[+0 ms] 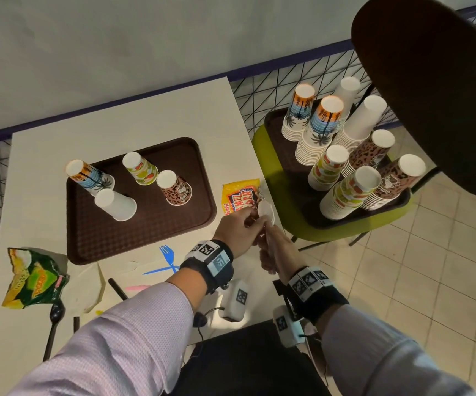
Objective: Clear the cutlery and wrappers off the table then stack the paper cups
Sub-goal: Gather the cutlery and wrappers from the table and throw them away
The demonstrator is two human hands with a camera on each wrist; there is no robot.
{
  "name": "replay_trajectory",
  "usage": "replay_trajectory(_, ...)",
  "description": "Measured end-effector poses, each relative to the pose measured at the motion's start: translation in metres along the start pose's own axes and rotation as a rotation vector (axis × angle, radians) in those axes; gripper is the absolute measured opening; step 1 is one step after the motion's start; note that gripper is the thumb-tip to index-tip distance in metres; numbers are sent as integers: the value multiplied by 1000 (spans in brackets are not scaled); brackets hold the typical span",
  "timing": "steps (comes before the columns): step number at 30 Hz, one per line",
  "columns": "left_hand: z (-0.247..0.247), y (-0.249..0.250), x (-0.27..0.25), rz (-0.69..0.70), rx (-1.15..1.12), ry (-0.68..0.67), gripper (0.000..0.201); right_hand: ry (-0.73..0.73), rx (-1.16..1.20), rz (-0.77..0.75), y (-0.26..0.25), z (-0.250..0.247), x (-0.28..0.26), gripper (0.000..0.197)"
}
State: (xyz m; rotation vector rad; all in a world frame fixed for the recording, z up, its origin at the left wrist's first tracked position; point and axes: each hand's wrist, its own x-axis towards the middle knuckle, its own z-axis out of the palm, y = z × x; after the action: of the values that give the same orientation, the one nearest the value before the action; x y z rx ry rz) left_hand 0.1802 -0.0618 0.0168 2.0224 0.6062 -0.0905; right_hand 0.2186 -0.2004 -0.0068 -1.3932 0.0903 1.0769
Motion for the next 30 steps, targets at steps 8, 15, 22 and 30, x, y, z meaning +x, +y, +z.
replay_trajectory(8, -2, 0, 11, 5, -51, 65, 21, -37, -26, 85, -2, -7, 4, 29)
replay_trajectory(15, -12, -4, 28, -172, -46, 121, 23, 63, -159, 145, -16, -19, 30, 12)
replay_trajectory(22, -22, -37, 50, -357, 140, 192, 38, 351, -542, 46, -40, -30, 85, 22)
replay_trajectory(30, -17, -38, 56, -340, 302, 109, 46, 359, -811, 90, -48, -14, 114, 33)
